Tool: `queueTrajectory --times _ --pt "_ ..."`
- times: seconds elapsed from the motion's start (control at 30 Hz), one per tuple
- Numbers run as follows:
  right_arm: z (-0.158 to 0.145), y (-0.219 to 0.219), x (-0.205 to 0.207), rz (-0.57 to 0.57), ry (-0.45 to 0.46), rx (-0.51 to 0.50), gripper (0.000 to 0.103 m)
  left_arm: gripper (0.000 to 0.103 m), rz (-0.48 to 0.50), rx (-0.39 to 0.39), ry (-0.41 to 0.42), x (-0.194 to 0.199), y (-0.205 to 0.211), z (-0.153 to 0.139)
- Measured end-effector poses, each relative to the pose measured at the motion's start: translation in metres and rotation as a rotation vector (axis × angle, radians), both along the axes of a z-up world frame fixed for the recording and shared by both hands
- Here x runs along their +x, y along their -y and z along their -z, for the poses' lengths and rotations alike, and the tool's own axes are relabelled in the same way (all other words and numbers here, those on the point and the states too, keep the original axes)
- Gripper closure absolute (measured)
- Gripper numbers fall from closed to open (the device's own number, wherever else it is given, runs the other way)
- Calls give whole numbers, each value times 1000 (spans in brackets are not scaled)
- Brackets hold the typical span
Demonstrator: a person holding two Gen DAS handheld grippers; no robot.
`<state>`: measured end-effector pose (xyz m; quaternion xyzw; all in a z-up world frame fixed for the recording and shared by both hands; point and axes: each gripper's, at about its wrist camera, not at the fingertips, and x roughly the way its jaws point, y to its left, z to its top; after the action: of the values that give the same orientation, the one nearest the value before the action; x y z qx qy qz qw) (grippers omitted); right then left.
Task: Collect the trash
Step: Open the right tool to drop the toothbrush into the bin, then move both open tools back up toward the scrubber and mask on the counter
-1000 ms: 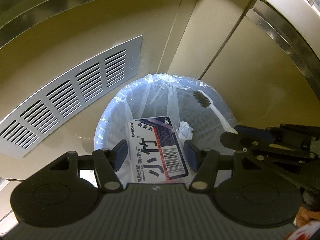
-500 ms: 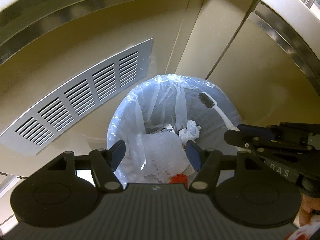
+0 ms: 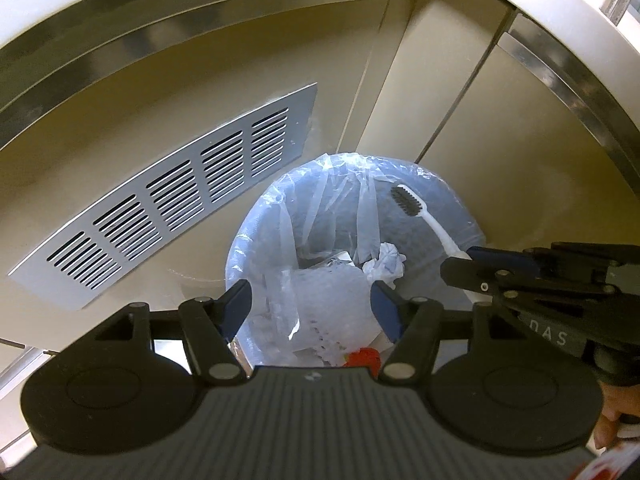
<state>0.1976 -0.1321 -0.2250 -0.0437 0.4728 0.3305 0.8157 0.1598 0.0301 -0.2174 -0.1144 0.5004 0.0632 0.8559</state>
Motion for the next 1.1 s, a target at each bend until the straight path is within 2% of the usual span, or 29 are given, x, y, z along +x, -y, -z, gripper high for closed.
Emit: queueTrajectory --times 0.3,0.43,0.63,0.83,1.1 --pt "6 -8 4 -1 -18 8 82 41 -19 -2 -6 -5 -8 3" --pt "5 -4 4 5 -16 4 66 41 -24 -4 -8 -9 -11 4" --pt "1 0 -3 12 -23 -11 64 41 -19 -9 3 -15 -12 -1" --pt "-20 2 -13 16 1 -12 64 41 3 -13 30 -21 -7 -20" --pt "-73 8 -26 68 81 13 64 41 41 -37 105 -24 1 -65"
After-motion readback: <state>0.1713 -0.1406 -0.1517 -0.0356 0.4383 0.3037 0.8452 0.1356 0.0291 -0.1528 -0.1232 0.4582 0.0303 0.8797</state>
